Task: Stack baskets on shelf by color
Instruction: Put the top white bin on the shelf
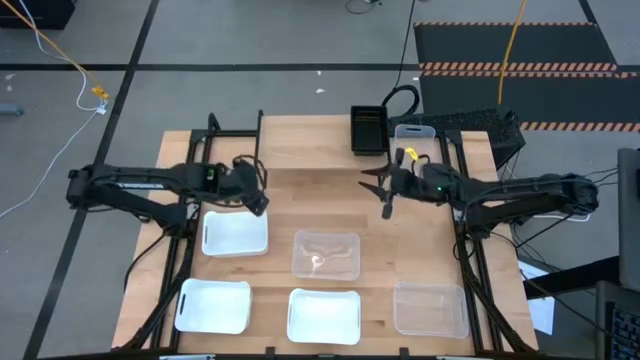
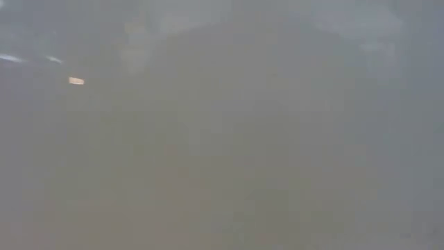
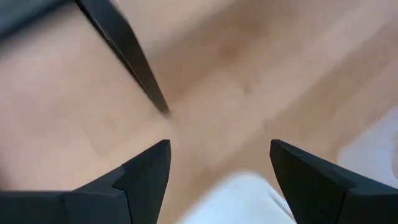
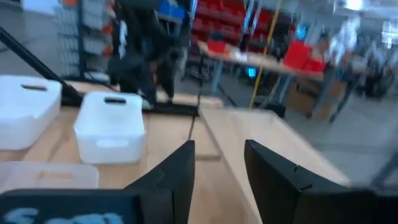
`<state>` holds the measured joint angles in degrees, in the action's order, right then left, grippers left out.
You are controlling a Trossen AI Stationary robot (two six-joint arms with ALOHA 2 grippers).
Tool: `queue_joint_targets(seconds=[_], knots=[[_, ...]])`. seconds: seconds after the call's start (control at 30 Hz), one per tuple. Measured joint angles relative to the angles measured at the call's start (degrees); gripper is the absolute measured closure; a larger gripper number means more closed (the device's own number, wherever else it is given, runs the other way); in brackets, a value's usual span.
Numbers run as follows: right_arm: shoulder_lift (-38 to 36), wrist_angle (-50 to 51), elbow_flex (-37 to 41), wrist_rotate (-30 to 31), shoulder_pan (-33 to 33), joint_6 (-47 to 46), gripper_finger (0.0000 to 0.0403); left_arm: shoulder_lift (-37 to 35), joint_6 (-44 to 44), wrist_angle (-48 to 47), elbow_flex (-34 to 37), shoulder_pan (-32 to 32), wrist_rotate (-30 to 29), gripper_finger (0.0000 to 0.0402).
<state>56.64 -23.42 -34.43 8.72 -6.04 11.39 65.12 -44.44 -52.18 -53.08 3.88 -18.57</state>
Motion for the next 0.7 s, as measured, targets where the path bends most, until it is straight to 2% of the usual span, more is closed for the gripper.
queue_joint_targets(seconds=[0.17, 0.33, 0.47, 0.57, 0.7], knots=[[-6.03, 0.45, 0.66, 0.01, 1.18, 2.35, 0.0271, 4.8, -14.3, -5.22, 0.0, -4.35, 6.68, 0.0128], [-9.66, 5.07, 0.69, 0.0, 1.81, 1.91, 0.0271, 9.66, -25.14, -1.48, 0.0, -7.38, 7.4, 0.0128], [-10.35, 6.86, 0.68, 0.0, 1.81, 1.68, 0.0271, 13.3, -26.15, 2.92, 0.0, -6.59, 10.02, 0.0128], [-10.34, 7.19, 0.69, -0.01, 1.81, 1.87, 0.0271, 16.23, -25.7, 2.34, 0.0, -6.41, 10.52, 0.013], [-10.36, 7.89, 0.69, 0.01, 1.81, 2.22, 0.0271, 20.52, -23.64, 2.58, 0.0, -6.41, 10.77, 0.0164]])
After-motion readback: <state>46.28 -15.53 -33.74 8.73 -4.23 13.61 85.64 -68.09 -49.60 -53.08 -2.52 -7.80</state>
